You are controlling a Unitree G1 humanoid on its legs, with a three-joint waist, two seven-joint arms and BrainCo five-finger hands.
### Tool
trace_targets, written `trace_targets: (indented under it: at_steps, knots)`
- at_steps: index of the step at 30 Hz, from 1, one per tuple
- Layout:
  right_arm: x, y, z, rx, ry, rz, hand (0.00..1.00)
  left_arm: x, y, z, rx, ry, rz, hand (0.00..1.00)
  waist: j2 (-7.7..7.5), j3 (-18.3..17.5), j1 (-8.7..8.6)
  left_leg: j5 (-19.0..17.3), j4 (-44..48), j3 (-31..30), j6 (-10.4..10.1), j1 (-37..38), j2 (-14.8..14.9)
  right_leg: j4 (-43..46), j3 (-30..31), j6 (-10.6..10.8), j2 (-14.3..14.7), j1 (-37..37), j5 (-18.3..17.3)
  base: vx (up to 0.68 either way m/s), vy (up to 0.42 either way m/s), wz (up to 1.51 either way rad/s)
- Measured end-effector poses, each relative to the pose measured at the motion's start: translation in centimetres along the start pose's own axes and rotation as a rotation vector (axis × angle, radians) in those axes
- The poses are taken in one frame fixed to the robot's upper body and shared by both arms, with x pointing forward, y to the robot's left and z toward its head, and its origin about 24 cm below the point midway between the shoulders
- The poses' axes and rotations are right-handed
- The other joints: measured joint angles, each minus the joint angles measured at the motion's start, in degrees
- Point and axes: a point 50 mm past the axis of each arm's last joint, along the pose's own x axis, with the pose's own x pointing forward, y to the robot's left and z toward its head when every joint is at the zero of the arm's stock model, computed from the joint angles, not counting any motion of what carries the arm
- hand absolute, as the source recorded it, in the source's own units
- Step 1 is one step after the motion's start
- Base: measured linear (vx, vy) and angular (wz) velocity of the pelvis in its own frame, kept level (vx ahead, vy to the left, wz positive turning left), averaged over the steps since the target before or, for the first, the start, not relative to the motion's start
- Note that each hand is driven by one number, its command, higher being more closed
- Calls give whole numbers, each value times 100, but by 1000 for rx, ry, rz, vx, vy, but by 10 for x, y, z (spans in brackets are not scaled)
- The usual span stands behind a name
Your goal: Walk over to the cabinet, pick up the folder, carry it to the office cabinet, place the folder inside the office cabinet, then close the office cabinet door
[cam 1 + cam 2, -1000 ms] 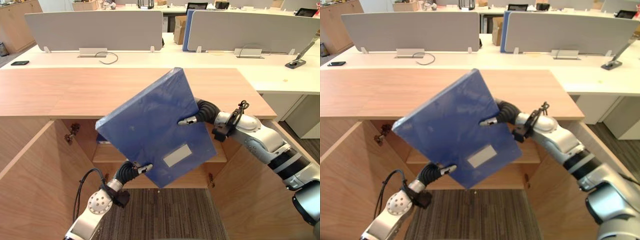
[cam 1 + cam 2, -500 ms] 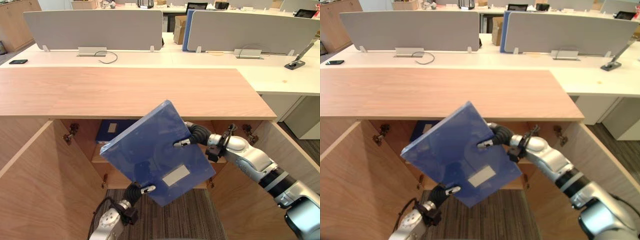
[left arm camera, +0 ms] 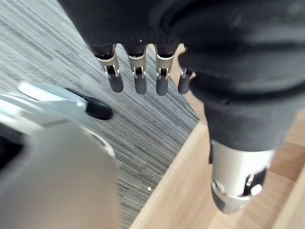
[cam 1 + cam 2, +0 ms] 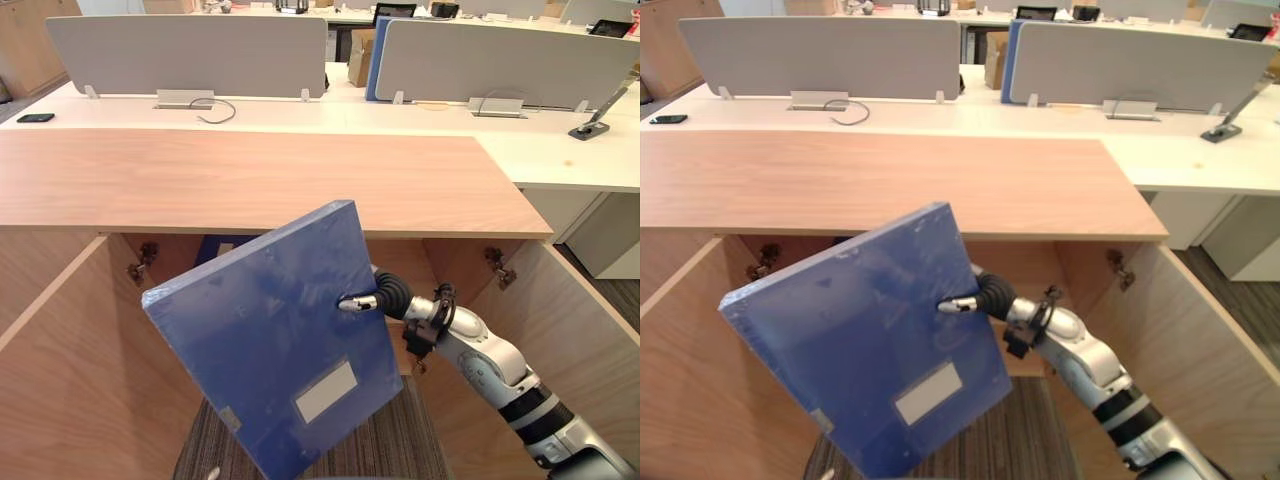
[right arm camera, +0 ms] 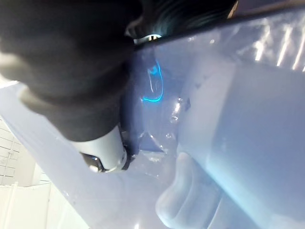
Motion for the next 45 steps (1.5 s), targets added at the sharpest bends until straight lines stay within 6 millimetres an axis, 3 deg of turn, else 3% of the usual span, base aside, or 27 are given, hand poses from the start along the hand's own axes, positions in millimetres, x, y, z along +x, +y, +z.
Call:
trace_targets:
  at_steps: [2, 8, 16, 18, 20, 23, 27, 30, 32, 33, 36, 42, 45]
  knots:
    - [-2, 2, -6, 3, 15, 3, 100, -3, 4, -10, -27, 32, 20, 0, -6, 6, 14, 0, -4, -136, 0, -7, -29, -2, -27, 9, -7, 3, -6, -1, 18, 7]
    - [-10, 11, -34, -2, 129, 20, 100, -3, 6, -13, -63, 39, 29, 0, -3, 62, 41, 0, -11, -243, 1, -12, -34, -32, -103, 19, 0, 33, -13, 5, 2, 3]
    - [-3, 5, -58, -61, 250, 5, 100, 4, -9, 4, -62, -2, -14, 0, 60, 599, 64, -86, 293, -275, 32, -212, -37, 119, -122, 41, -32, -77, -29, -7, 4, 0]
    - [8, -3, -49, -136, 267, 20, 100, 10, -25, 18, -64, -35, -48, 0, 148, 1016, 67, -439, 1201, -316, 37, -758, 31, 757, -96, 45, -73, -521, -241, -123, 37, -10]
    - [24, -8, -38, -241, 294, 49, 100, 15, -42, 33, -54, -72, -83, 0, 311, 1517, 67, -889, 2268, -290, 68, -1379, 81, 2014, 92, 60, -170, -1290, -733, -189, 52, -22]
    - [34, -5, -27, -333, 293, 95, 100, 17, -54, 45, 74, -124, -92, 0, 385, 1896, 66, -1460, 3493, -161, 105, -2062, 143, 3435, 321, 92, -324, -2173, -1341, -196, 33, -23]
    - [30, 3, -14, -387, 229, 99, 100, 16, -63, 65, 159, -206, -82, 0, 381, 2093, 103, -2156, 4992, -186, 69, -2997, 237, 5050, 409, 111, -502, -3150, -2104, -138, -2, 3]
    - [25, -2, -4, -382, 166, 21, 100, 16, -75, 83, 138, -270, -80, 0, 361, 2247, 147, -2444, 5809, -199, 94, -3561, 233, 6007, 498, 89, -634, -3732, -2499, -72, -33, 11]
    - [23, -13, 13, -390, 89, -73, 100, 16, -88, 103, 121, -331, -89, 0, 343, 2400, 175, -2567, 6287, -207, 85, -4032, 250, 6567, 493, 100, -730, -4257, -2638, -78, -35, 5]
    - [20, -24, 30, -374, 4, -173, 100, 14, -98, 119, 104, -386, -101, 0, 330, 2546, 191, -2664, 6648, -209, 85, -4404, 270, 6965, 498, 82, -796, -4659, -2748, -97, -23, 0]
    - [10, -43, 55, -323, -140, -339, 100, 10, -109, 138, 68, -449, -120, 0, 320, 2742, 177, -2827, 7189, -255, 75, -4866, 337, 7496, 536, 57, -809, -5128, -2941, -80, -18, 0]
    - [2, -71, 78, -171, -300, -544, 100, 7, -107, 151, -37, -487, -94, 0, 284, 2770, 233, -2885, 7535, -299, 36, -5355, 395, 7895, 561, 4, -804, -5633, -3046, -24, -13, 1]
    - [-1, -88, 104, -110, -402, -623, 100, 5, -105, 155, -50, -504, -87, 0, 286, 2773, 262, -2829, 7545, -398, 19, -5567, 385, 7896, 463, -21, -818, -5776, -3033, 10, -27, 11]
